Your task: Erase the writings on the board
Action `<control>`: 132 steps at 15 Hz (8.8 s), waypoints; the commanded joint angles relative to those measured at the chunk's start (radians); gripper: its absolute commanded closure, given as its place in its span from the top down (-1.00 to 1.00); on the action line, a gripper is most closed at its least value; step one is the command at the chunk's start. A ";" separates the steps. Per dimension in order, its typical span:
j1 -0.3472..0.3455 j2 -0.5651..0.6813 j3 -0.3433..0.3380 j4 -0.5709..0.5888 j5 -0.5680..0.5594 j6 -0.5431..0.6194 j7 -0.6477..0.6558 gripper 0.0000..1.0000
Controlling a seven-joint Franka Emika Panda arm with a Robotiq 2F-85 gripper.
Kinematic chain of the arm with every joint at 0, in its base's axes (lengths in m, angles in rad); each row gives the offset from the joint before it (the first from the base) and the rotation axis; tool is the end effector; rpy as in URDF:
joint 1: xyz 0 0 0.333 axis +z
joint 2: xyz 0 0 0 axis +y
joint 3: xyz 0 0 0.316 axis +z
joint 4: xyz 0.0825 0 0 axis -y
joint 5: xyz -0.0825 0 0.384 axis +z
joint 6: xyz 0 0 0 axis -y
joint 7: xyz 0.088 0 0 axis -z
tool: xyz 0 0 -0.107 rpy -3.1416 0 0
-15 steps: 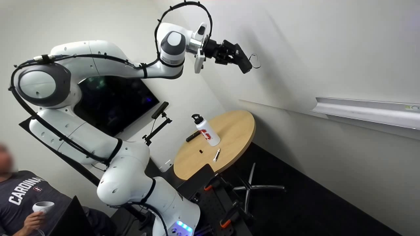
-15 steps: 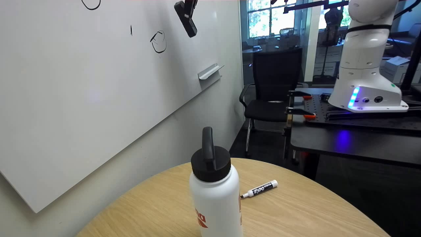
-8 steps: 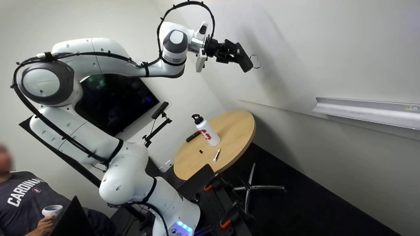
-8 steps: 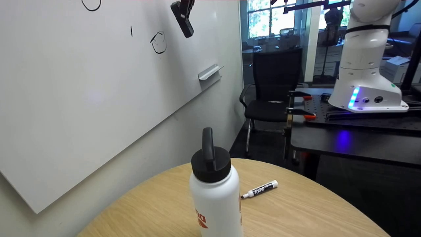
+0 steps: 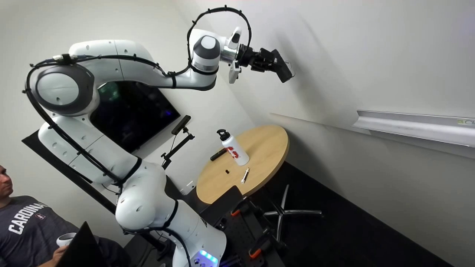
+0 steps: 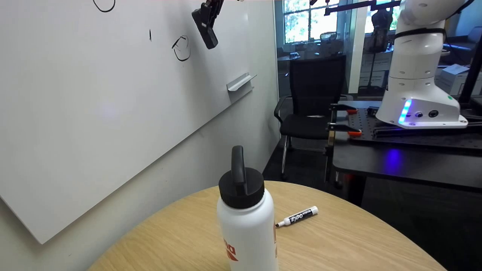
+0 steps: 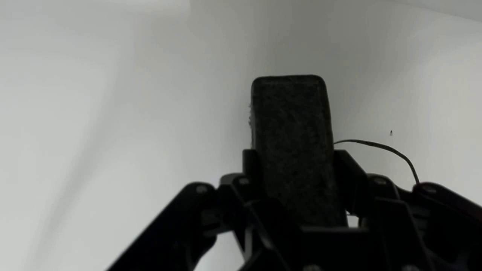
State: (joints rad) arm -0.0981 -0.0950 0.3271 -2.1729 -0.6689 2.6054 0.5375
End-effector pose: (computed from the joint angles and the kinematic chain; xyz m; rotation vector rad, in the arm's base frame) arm 0.5380 0.1428 0.4857 2.6967 0.2597 0.9122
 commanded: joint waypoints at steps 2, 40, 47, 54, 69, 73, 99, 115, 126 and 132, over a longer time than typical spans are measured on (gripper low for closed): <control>-0.010 0.078 0.008 0.068 -0.119 0.047 0.158 -0.44; 0.118 0.370 0.142 0.367 -0.188 -0.007 0.131 -0.44; 0.136 0.340 0.059 0.321 -0.215 0.017 0.180 -0.44; 0.127 0.295 -0.006 0.250 -0.329 0.041 0.360 -0.44; 0.105 0.180 -0.174 0.107 -0.855 0.144 0.950 -0.44; 0.092 0.165 -0.186 0.054 -0.754 0.263 0.795 -0.44; 0.299 0.393 0.162 -0.030 0.319 -0.008 -0.166 -0.44; 0.616 0.870 -0.071 0.441 0.542 -0.252 -0.269 -0.44; 0.658 0.938 -0.102 0.486 0.535 -0.252 -0.230 0.68; 0.646 0.803 -0.130 0.346 0.541 -0.100 -0.176 1.00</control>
State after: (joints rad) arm 0.5502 0.8259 0.2241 -1.7036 -0.1504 2.4111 0.3224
